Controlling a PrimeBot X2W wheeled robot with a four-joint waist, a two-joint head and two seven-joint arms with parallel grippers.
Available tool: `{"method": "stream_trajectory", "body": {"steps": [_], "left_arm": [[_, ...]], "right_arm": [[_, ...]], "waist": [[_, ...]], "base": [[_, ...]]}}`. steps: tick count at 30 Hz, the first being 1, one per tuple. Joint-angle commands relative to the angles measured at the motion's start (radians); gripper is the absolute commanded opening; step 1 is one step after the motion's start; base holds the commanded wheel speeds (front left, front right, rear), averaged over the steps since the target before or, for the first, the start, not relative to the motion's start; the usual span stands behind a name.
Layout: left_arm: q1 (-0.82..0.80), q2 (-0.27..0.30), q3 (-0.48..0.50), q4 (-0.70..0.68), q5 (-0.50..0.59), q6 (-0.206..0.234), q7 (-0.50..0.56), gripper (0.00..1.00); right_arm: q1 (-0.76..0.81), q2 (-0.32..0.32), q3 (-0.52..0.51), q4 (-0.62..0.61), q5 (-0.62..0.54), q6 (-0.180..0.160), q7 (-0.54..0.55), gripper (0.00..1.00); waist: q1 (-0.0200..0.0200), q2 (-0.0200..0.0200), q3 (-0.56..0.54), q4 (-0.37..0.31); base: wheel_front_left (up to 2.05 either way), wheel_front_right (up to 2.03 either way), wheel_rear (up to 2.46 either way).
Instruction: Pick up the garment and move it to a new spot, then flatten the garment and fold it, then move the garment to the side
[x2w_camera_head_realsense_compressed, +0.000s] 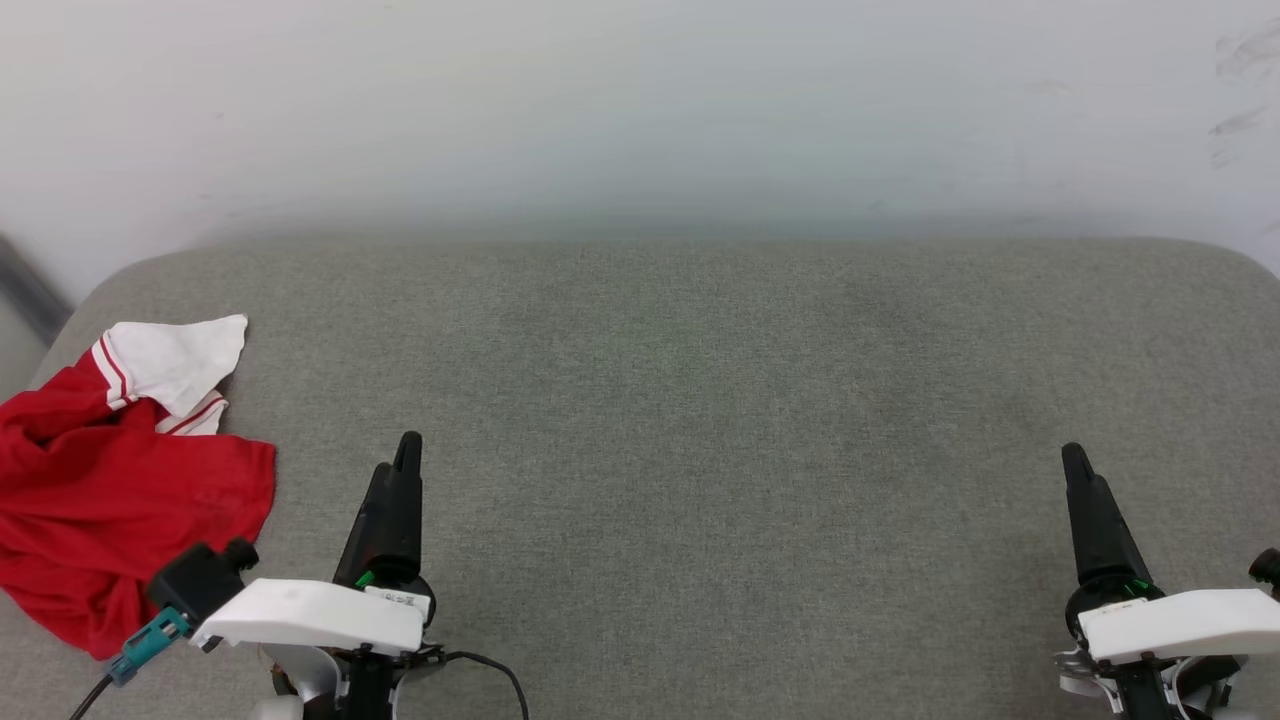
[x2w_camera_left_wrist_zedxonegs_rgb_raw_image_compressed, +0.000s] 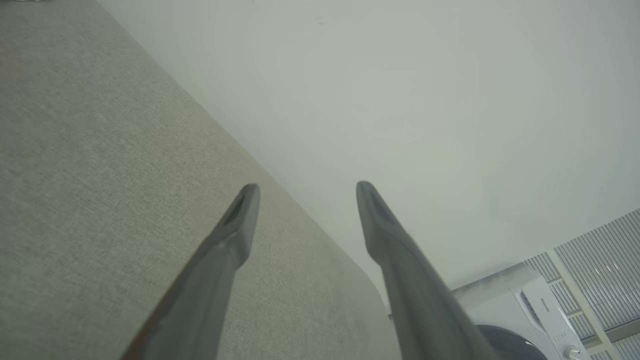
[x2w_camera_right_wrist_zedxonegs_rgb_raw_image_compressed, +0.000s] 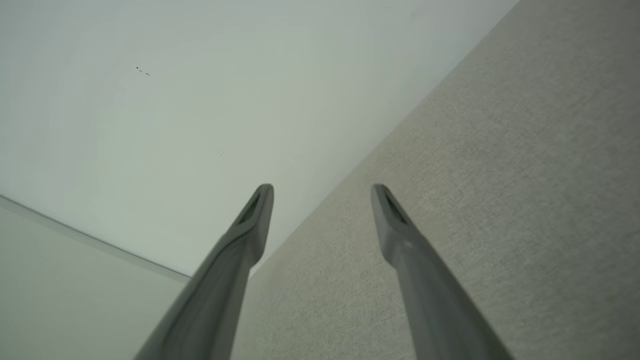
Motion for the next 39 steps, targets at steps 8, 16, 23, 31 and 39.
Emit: {"method": "stream_trajectory", "body": {"steps": [8, 16, 23, 31, 39], "left_arm": [[-0.01, 0.005, -0.022, -0.024, 0.232, 0.002, -0.034, 1.0], [-0.008, 0.023, -0.047, -0.031, 0.394, 0.023, -0.06, 1.0], [-0.005, 0.04, -0.073, -0.031, 0.5, 0.04, -0.08, 1.0], [-0.004, 0.058, -0.097, -0.028, 0.593, 0.06, -0.103, 1.0], [-0.001, 0.069, -0.122, -0.024, 0.683, 0.08, -0.126, 1.0]], "right_arm": [[-0.005, 0.008, -0.002, -0.042, -0.208, 0.0, 0.001, 1.0], [-0.002, 0.011, 0.006, -0.062, -0.36, 0.0, 0.0, 1.0], [0.006, 0.013, 0.006, -0.076, -0.479, 0.0, 0.012, 1.0], [0.015, 0.014, 0.0, -0.09, -0.585, 0.0, 0.013, 1.0], [0.021, 0.014, -0.006, -0.099, -0.686, 0.0, 0.014, 1.0]], "waist": [[0.0, 0.0, -0.001, 0.001], [0.0, 0.0, -0.003, 0.0], [0.0, 0.0, -0.004, 0.001], [0.0, 0.0, -0.007, 0.001], [0.0, 0.0, -0.009, 0.003]], "base": [[0.0, 0.0, 0.0], [0.0, 0.0, 0.0], [0.0, 0.0, 0.0], [0.0, 0.0, 0.0], [0.0, 0.0, 0.0]]}}
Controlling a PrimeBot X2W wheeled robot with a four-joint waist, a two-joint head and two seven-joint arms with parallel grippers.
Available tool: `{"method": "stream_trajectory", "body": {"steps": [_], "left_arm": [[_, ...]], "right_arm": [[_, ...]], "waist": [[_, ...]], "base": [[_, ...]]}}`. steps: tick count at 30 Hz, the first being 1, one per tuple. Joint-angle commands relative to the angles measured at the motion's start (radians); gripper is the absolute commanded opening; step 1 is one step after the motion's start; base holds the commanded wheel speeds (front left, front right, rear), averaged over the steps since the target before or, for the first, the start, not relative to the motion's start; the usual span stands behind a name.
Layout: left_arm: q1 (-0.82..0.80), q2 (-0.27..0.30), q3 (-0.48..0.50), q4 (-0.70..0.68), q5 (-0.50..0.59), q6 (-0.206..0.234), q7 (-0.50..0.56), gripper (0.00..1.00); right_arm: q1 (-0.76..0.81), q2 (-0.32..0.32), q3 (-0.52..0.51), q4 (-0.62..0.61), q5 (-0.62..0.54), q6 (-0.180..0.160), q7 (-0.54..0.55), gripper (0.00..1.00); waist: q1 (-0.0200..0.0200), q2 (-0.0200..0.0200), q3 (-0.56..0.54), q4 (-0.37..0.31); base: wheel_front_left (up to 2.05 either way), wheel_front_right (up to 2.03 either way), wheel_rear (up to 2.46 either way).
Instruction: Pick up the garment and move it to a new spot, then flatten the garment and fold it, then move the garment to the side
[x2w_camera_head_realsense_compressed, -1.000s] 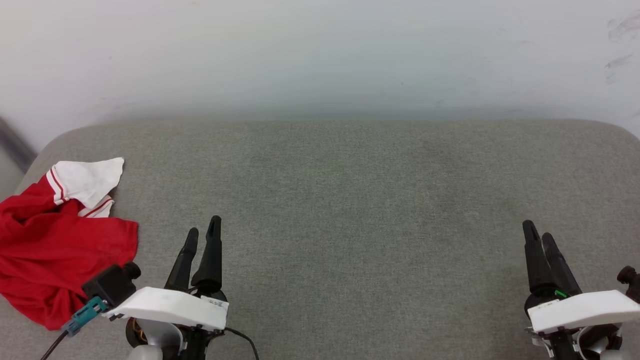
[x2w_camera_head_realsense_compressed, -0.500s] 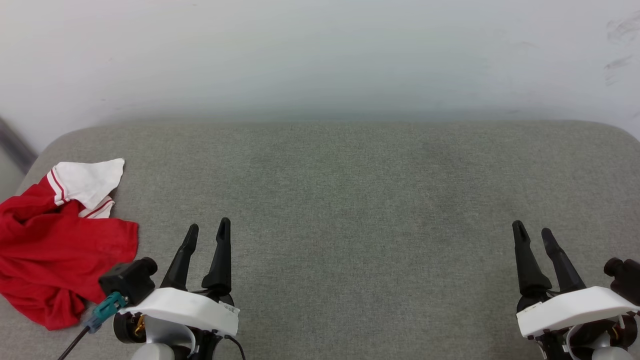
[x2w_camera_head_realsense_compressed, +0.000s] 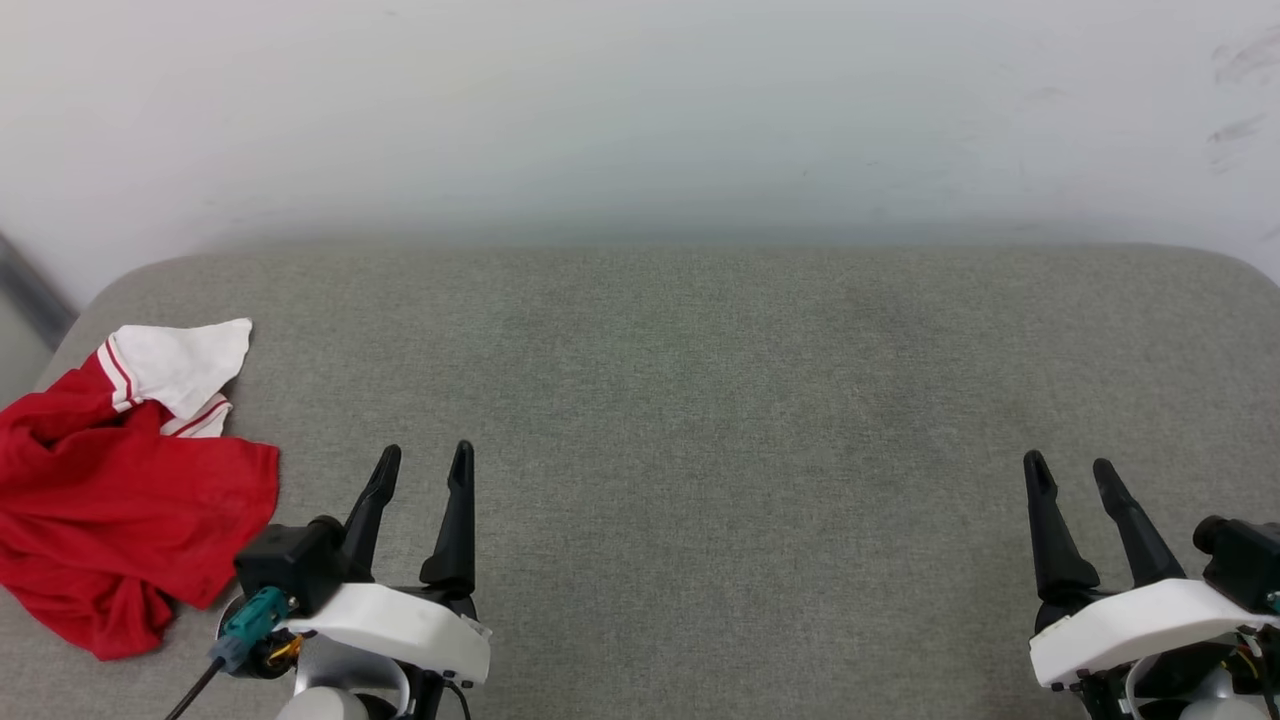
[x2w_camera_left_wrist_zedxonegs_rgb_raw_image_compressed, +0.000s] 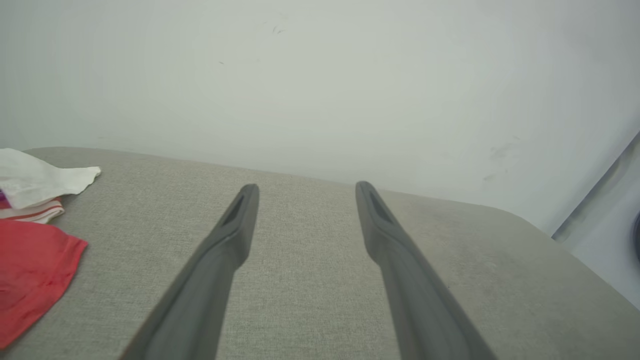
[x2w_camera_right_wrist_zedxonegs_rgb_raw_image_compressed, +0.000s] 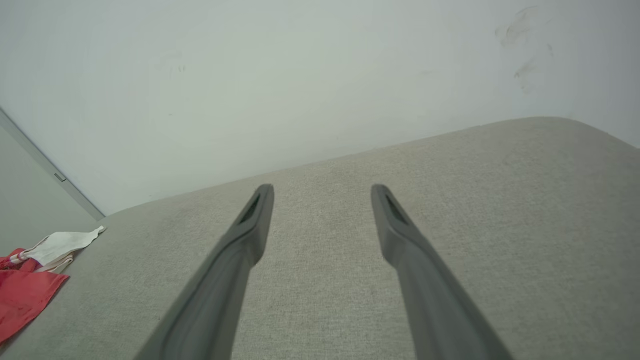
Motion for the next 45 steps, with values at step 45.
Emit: {"method": "stream_trajectory", "body": {"steps": [45], "left_arm": [[0.003, -0.014, -0.019, 0.056, 0.309, 0.002, -0.101, 1.0]], "right_arm": [[0.018, 0.004, -0.022, -0.033, -0.319, 0.0, -0.046, 1.0]], "waist": [[0.0, -0.0001, -0.018, 0.016]], "base": [[0.0, 0.0, 0.0]]}}
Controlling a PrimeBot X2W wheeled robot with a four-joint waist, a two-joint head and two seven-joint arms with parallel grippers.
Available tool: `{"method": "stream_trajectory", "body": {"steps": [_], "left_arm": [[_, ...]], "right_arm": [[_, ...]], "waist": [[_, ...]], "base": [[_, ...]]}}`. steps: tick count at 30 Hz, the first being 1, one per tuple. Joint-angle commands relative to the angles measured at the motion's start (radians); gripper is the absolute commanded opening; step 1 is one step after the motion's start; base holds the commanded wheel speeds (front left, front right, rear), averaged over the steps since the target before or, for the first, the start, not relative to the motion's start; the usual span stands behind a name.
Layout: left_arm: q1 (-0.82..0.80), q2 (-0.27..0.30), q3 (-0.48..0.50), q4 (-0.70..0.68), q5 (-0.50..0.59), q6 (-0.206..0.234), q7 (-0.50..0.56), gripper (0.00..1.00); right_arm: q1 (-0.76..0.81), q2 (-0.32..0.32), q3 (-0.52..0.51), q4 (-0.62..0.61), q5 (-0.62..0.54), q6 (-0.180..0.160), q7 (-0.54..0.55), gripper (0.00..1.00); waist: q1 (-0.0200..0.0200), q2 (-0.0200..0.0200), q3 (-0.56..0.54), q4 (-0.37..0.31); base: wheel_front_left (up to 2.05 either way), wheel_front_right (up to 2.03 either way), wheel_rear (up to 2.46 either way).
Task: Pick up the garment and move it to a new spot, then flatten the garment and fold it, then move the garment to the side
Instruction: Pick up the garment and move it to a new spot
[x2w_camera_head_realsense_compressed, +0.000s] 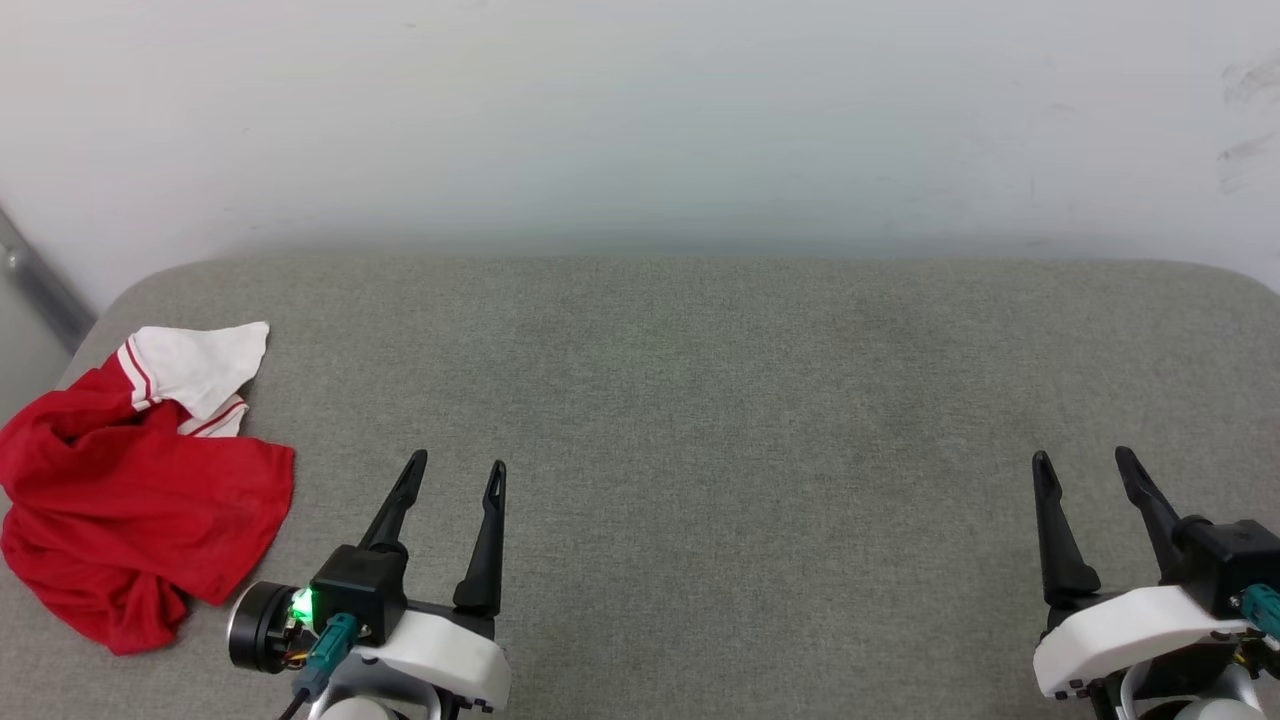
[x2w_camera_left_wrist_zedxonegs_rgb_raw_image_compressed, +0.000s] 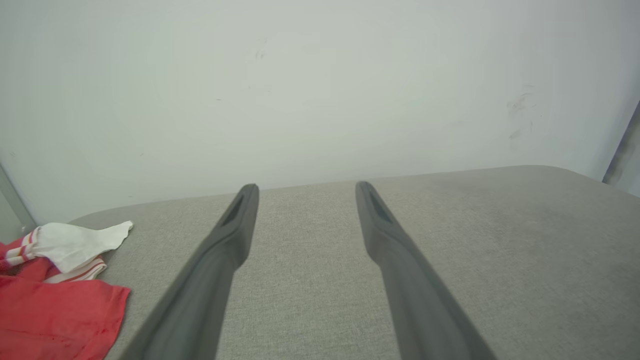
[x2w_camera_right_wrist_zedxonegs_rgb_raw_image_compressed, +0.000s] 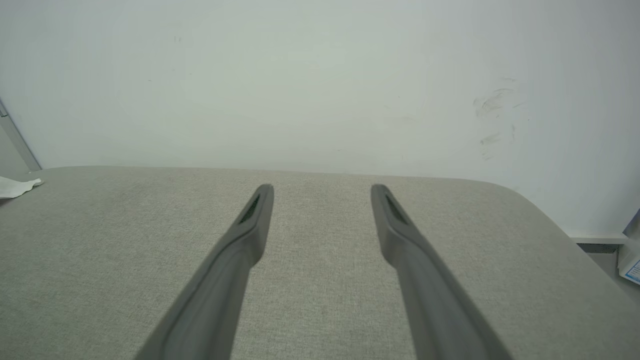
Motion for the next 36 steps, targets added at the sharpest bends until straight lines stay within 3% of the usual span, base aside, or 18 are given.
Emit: {"method": "stream_trajectory", "body": {"steps": [1, 14, 36], "left_arm": [[0.001, -0.003, 0.002, 0.004, 0.02, -0.003, -0.008, 1.0], [-0.01, -0.02, 0.034, 0.033, -0.01, -0.002, -0.008, 1.0], [-0.009, 0.003, 0.129, 0.04, -0.003, 0.015, -0.008, 1.0]], "right_arm": [[0.009, 0.004, -0.002, 0.001, -0.024, 0.0, -0.008, 1.0], [0.017, 0.004, 0.006, -0.004, -0.006, 0.0, -0.011, 1.0], [0.005, 0.003, 0.103, -0.044, 0.013, 0.0, 0.004, 1.0]], "waist": [[0.0, -0.0001, -0.001, 0.003], [0.0, -0.0001, -0.001, 0.067], [0.0, -0.0001, 0.005, 0.433]], "base": [[0.0, 0.0, 0.0], [0.0, 0.0, 0.0], [0.0, 0.0, 0.0]]}}
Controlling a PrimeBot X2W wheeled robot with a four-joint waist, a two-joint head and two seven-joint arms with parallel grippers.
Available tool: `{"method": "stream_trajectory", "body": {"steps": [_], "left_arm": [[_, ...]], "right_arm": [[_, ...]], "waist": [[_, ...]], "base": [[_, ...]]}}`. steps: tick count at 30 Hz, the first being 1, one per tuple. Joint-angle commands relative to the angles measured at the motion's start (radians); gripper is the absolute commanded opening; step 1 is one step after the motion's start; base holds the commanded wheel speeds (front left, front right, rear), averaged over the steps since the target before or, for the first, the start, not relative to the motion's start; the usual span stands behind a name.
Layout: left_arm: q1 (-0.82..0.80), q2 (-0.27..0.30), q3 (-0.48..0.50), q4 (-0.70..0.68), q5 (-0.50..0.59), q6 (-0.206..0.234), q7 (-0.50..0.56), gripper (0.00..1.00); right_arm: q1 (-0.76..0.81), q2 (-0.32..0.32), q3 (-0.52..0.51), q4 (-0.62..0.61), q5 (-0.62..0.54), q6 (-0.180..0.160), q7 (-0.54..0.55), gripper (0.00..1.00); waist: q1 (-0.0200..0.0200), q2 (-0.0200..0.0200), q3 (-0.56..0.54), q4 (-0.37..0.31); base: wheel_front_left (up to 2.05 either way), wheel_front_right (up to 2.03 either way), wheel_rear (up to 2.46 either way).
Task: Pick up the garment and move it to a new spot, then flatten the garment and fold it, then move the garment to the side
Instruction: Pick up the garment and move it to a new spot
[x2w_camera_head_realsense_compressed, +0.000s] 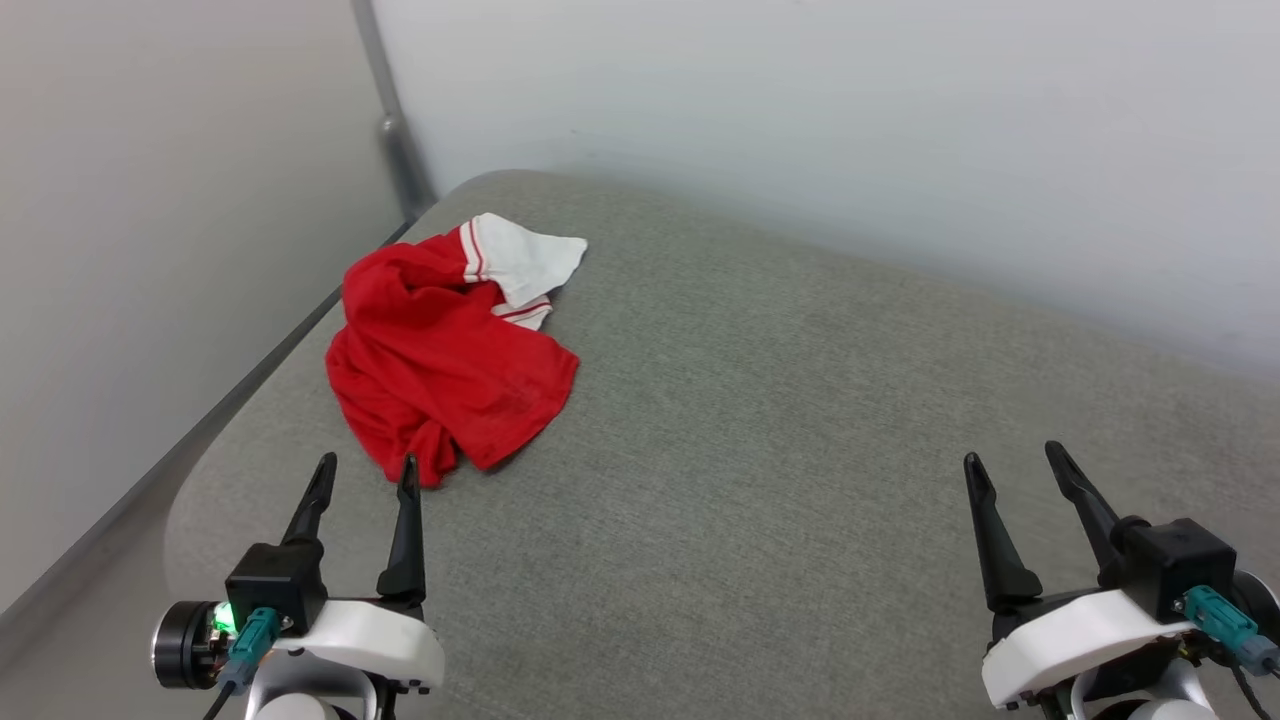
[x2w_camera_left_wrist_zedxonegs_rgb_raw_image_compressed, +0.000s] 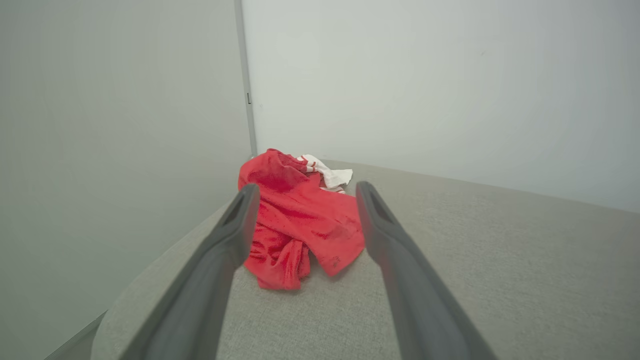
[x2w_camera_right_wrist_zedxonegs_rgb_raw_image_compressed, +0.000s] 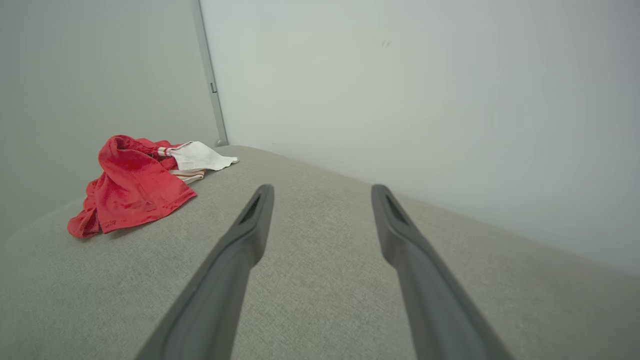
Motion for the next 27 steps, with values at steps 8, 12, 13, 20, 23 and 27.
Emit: {"method": "stream_trajectory", "body": {"steps": [8, 12, 13, 20, 23, 27], "left_arm": [[-0.012, 0.003, 0.023, -0.007, -0.002, -0.004, -0.003, 1.0], [-0.028, 0.003, 0.028, 0.002, -0.007, -0.01, -0.003, 1.0], [-0.035, 0.003, 0.028, 0.006, -0.011, -0.013, -0.003, 1.0], [-0.224, 0.042, 0.045, 0.047, -0.05, -0.038, 0.049, 1.0], [-0.345, 0.076, 0.061, 0.064, -0.063, -0.04, 0.112, 1.0], [-0.492, 0.144, 0.077, 0.111, -0.082, -0.053, 0.238, 1.0]], "right_arm": [[-0.019, 0.001, 0.009, -0.013, -0.002, 0.0, 0.007, 1.0], [-0.032, 0.001, 0.016, -0.021, -0.005, 0.0, 0.014, 1.0], [-0.035, 0.001, 0.017, -0.023, -0.009, 0.0, 0.017, 1.0], [-0.09, 0.001, 0.028, -0.075, -0.039, 0.0, 0.047, 1.0], [-0.121, 0.001, 0.036, -0.097, -0.054, 0.0, 0.059, 1.0], [-0.163, 0.001, 0.053, -0.122, -0.071, 0.0, 0.075, 1.0]], "waist": [[0.0, 0.0, 0.015, 0.087], [0.0, 0.0, 0.027, 0.088], [0.0, 0.0, 0.032, 0.086], [0.0, 0.0, 0.129, 0.038], [0.0, 0.0, 0.186, 0.001], [0.0, 0.0, 0.265, -0.058]], "base": [[0.0, 0.0, 0.0], [0.0, 0.0, 0.0], [0.0, 0.0, 0.0], [0.0, 0.0, 0.0], [0.0, 0.0, 0.0], [0.0, 0.0, 0.0]]}}
